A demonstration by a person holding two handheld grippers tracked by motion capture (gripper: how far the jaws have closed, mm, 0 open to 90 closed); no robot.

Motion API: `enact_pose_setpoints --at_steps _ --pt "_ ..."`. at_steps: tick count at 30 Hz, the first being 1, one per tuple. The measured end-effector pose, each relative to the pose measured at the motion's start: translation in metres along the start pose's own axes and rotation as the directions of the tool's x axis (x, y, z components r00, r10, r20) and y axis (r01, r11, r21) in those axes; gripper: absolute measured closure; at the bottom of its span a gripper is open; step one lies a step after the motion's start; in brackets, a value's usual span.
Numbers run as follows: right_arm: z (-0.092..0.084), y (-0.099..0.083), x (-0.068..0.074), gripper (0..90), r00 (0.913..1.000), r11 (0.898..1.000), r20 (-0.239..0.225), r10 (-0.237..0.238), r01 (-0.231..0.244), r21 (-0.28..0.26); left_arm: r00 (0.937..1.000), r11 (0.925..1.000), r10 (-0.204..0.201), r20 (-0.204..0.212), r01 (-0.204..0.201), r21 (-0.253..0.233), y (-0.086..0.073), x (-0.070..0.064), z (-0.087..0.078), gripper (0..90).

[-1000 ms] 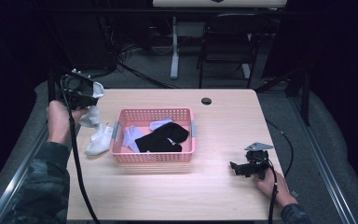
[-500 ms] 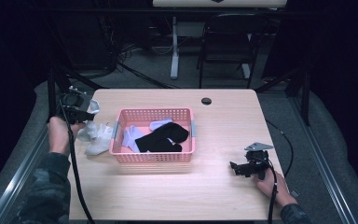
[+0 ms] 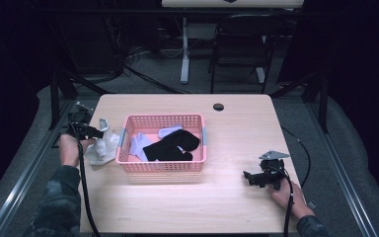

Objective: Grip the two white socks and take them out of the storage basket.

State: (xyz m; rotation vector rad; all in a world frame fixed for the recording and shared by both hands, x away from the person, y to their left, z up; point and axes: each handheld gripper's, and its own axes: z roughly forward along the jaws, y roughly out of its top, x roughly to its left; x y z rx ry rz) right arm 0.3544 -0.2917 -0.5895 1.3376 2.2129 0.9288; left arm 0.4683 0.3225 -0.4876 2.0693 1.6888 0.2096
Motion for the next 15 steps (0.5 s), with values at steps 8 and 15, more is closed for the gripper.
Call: enact_pose_setpoints --at_steps 8,15 --pt "0.0 0.0 0.0 0.0 1.0 1.0 0.0 0.001 -0.001 0.0 1.0 1.0 -0.004 -0.003 0.004 -0.002 -0.005 0.001 0.018 66.1" --pt "0.0 0.0 0.001 0.0 1.0 1.0 0.006 0.006 -0.006 -0.001 0.999 0.9988 0.016 -0.042 -0.018 -0.047 -0.009 -0.005 0.004 31.5"
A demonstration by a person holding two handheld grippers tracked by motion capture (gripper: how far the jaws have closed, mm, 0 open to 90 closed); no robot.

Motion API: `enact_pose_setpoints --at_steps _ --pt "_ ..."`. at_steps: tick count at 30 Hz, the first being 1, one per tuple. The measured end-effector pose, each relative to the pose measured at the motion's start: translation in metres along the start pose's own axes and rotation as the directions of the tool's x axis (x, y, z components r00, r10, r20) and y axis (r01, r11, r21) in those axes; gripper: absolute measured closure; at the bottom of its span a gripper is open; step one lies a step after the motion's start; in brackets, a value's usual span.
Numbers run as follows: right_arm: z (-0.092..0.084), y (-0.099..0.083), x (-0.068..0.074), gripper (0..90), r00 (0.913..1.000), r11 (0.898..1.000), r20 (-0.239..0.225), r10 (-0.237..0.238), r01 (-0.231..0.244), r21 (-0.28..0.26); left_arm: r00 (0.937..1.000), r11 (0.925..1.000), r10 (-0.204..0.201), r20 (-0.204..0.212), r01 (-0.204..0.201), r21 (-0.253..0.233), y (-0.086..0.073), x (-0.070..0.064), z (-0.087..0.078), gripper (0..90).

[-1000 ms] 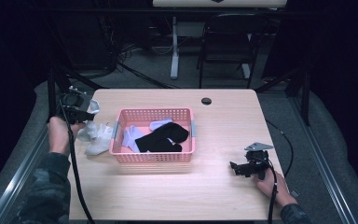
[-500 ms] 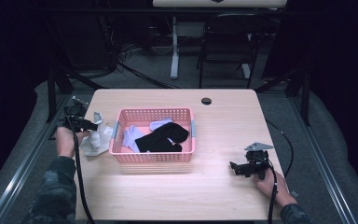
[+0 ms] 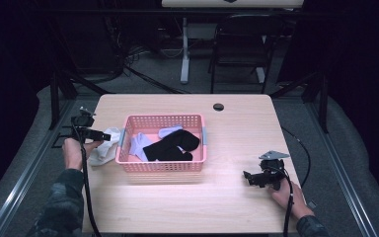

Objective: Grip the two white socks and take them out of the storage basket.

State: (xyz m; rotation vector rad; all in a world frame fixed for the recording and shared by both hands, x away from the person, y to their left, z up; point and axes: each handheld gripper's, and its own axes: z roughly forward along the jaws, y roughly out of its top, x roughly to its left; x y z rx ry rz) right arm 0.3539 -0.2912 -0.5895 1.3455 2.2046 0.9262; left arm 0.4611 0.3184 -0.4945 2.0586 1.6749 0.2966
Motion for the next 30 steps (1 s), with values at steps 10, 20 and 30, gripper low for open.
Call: enact_pose_setpoints --at_steps 10,20,30 --pt "0.0 0.0 0.0 0.0 1.0 1.0 0.004 -0.001 0.001 0.0 0.9983 0.9957 0.058 0.012 -0.057 -0.073 -0.012 -0.012 -0.036 15.1" --pt "0.0 0.0 0.0 0.0 1.0 1.0 0.004 0.001 -0.001 0.003 0.9932 0.9904 0.116 0.013 -0.115 -0.078 -0.048 -0.027 -0.052 0.0" --pt "0.0 0.0 0.0 0.0 1.0 1.0 0.005 0.003 -0.003 -0.003 0.9937 0.9872 0.108 0.033 -0.103 -0.122 -0.089 -0.031 -0.045 0.0"
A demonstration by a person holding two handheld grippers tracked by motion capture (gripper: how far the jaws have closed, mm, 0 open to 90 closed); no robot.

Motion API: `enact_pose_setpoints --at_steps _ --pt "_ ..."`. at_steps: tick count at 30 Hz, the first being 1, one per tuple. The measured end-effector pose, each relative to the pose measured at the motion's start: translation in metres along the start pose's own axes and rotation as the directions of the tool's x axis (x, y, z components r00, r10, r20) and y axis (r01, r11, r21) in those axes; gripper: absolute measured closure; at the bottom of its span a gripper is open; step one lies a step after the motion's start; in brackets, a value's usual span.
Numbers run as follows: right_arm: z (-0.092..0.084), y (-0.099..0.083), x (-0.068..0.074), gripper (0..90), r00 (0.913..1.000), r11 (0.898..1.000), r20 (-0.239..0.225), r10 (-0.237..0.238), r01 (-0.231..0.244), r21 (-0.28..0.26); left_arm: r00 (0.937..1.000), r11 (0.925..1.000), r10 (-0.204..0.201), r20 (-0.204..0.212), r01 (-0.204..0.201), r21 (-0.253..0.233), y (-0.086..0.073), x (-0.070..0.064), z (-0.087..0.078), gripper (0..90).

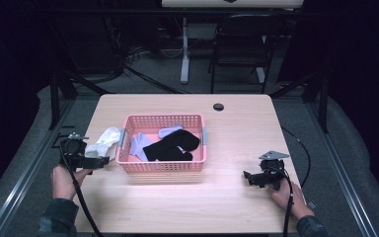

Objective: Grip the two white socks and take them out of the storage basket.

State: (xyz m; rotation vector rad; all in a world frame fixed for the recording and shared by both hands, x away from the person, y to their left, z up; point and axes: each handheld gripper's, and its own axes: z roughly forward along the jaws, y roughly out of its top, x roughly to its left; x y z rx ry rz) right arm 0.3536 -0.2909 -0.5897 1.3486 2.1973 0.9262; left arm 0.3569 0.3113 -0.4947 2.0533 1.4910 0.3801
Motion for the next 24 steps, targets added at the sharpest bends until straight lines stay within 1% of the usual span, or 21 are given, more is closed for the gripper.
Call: enact_pose_setpoints --at_steps 3,5,6,7,8,9,10,11,12,13,14,15,20,24 --pt "0.0 0.0 0.0 0.0 1.0 1.0 0.002 0.002 -0.002 -0.001 0.9997 0.9998 0.019 0.014 -0.019 -0.011 -0.012 -0.003 0.002 0.0" --pt "0.0 0.0 0.0 0.0 1.0 1.0 0.002 0.002 -0.002 0.0 0.9999 0.9996 0.009 0.005 -0.009 -0.026 -0.021 -0.005 0.003 0.0" --pt "0.0 0.0 0.0 0.0 1.0 1.0 0.002 0.002 -0.002 -0.001 0.9999 0.9996 0.009 0.014 -0.008 -0.028 -0.025 -0.006 0.003 0.0" --pt "0.0 0.0 0.0 0.0 1.0 1.0 0.002 0.002 -0.002 -0.001 0.9999 0.9993 0.011 0.012 -0.01 -0.037 -0.029 -0.006 0.004 0.0" --pt "0.0 0.0 0.0 0.0 1.0 1.0 0.002 0.002 -0.002 0.0 0.9999 0.9992 0.01 0.01 -0.009 -0.039 -0.032 -0.007 0.006 0.0" --pt "0.0 0.0 0.0 0.0 1.0 1.0 0.002 0.002 -0.002 -0.001 0.9998 0.9993 0.017 0.012 -0.017 -0.032 -0.035 -0.007 0.008 0.0" --pt "0.0 0.0 0.0 0.0 1.0 1.0 0.002 0.001 -0.001 -0.001 0.9995 0.9995 0.027 0.016 -0.027 -0.019 -0.037 -0.007 0.01 0.0" --pt "0.0 0.0 0.0 0.0 1.0 1.0 0.002 0.001 -0.001 0.0 0.9995 0.9994 0.031 0.002 -0.031 -0.011 -0.038 -0.006 0.013 0.0" --pt "0.0 0.0 0.0 0.0 1.0 1.0 0.002 0.002 -0.002 0.0 0.9997 0.9997 0.025 -0.004 -0.025 -0.002 -0.04 -0.006 0.015 0.0" --pt "0.0 0.0 0.0 0.0 1.0 1.0 0.002 -0.001 0.001 0.003 0.9996 0.9996 0.028 -0.005 -0.028 0.005 -0.04 -0.005 0.016 0.0" --pt "0.0 0.0 0.0 0.0 1.0 1.0 0.002 0.001 -0.001 0.0 0.9996 0.9996 0.028 -0.005 -0.028 0.005 -0.04 -0.005 0.016 0.0" --pt "0.0 0.0 0.0 0.0 1.0 1.0 0.002 0.001 -0.001 0.0 0.9996 0.9997 0.023 -0.018 -0.023 0.0 -0.042 -0.004 0.018 0.0" --pt "0.0 0.0 0.0 0.0 1.0 1.0 0.002 0.001 -0.001 0.0 0.9998 0.9999 0.014 -0.014 -0.014 -0.003 -0.043 -0.001 0.021 0.0" --pt "0.0 0.0 0.0 0.0 1.0 1.0 0.002 0.001 -0.001 0.0 0.9994 0.9998 0.022 -0.028 -0.022 -0.004 -0.042 -0.001 0.021 0.0"
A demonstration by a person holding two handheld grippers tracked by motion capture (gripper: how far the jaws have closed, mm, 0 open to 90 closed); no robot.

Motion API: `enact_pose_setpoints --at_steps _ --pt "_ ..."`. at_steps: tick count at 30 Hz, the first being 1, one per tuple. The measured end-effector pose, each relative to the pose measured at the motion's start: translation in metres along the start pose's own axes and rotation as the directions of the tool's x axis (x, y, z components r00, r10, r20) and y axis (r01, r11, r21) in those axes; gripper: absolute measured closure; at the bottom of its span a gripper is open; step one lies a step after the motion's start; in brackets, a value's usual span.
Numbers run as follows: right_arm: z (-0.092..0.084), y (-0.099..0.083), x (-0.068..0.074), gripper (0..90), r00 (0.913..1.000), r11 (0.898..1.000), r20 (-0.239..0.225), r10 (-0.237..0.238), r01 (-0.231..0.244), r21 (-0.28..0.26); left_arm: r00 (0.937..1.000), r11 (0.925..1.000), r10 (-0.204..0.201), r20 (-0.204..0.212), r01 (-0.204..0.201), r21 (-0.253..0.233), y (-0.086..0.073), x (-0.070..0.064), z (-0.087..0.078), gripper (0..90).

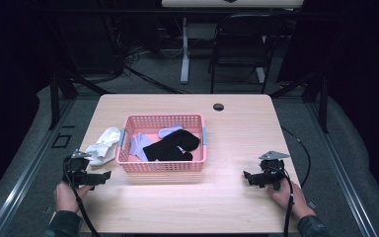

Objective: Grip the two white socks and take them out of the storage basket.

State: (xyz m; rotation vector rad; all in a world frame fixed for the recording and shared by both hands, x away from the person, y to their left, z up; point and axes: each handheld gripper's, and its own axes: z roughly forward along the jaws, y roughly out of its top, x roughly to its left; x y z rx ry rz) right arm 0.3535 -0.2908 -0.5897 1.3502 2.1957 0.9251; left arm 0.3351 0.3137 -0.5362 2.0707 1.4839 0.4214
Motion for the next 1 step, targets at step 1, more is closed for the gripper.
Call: enact_pose_setpoints --at_steps 1 --pt "-0.0002 0.0001 -0.0002 0.0 1.0 1.0 -0.001 -0.003 0.003 0.003 1.0 1.0 0.0 0.0 0.0 0.0 0.0 0.0 0.0 0.0"
